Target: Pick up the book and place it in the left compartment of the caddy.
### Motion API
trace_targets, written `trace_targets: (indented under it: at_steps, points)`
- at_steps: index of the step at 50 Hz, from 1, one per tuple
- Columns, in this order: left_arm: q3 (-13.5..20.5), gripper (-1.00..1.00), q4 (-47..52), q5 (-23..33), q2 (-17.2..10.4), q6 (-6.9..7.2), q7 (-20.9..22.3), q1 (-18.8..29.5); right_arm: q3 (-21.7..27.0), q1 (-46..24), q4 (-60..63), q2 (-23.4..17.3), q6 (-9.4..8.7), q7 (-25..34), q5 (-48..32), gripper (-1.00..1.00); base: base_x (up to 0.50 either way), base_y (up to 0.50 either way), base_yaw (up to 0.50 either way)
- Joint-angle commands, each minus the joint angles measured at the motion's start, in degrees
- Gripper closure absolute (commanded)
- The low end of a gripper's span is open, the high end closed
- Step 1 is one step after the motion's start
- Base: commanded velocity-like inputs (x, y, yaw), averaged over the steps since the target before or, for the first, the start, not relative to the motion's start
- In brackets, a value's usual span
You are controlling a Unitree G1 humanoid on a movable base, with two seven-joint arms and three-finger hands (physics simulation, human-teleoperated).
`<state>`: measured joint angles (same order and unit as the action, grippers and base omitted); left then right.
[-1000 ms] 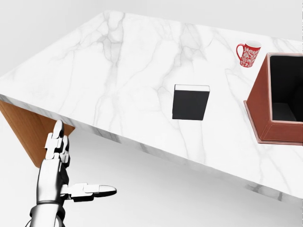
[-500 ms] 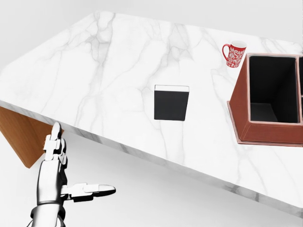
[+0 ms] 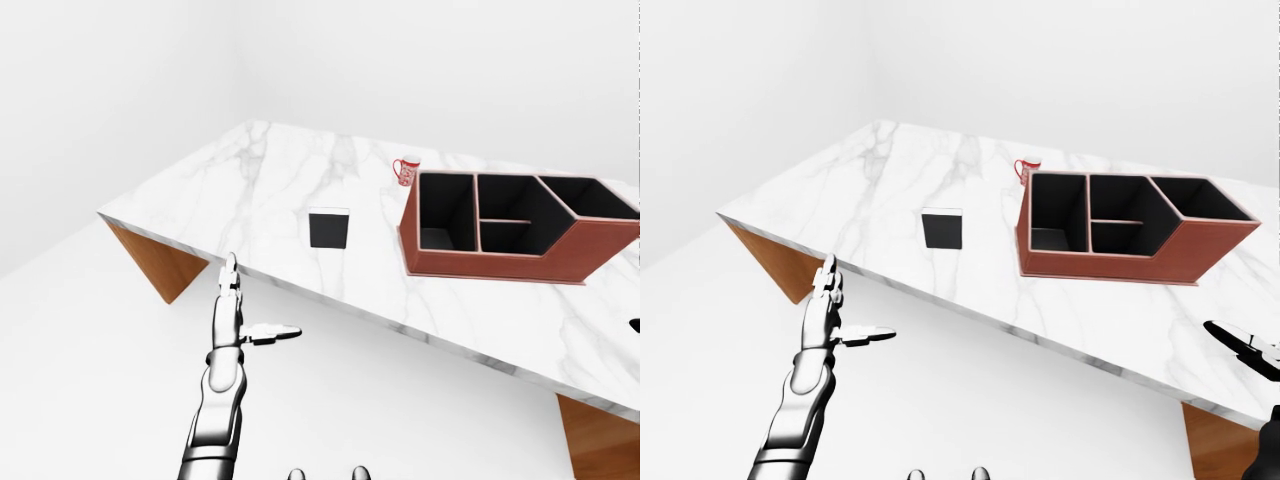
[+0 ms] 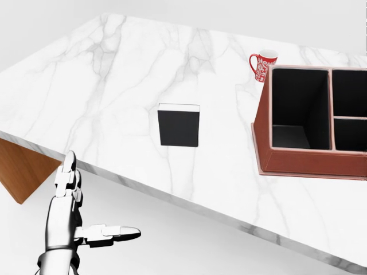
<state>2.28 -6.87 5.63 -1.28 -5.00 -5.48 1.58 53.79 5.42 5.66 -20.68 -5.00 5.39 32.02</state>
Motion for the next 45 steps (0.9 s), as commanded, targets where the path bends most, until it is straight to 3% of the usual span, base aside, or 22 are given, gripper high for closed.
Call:
trace_targets:
  at_steps: [1,45]
  points:
    - [0.0,-1.00,0.3,-0.1,0.1,0.00,0.1,-0.2,0.2,0.2,0.6,0.1,0.00,0.0,0.1,-1.00,0.13,-0.28,0.00]
    - [-0.2,-1.00,0.5,0.9,0.1,0.00,-0.5,-0.4,0.2,0.1,0.5,0.1,0.00,0.1,-0.3,-1.00,0.13,-0.28,0.00]
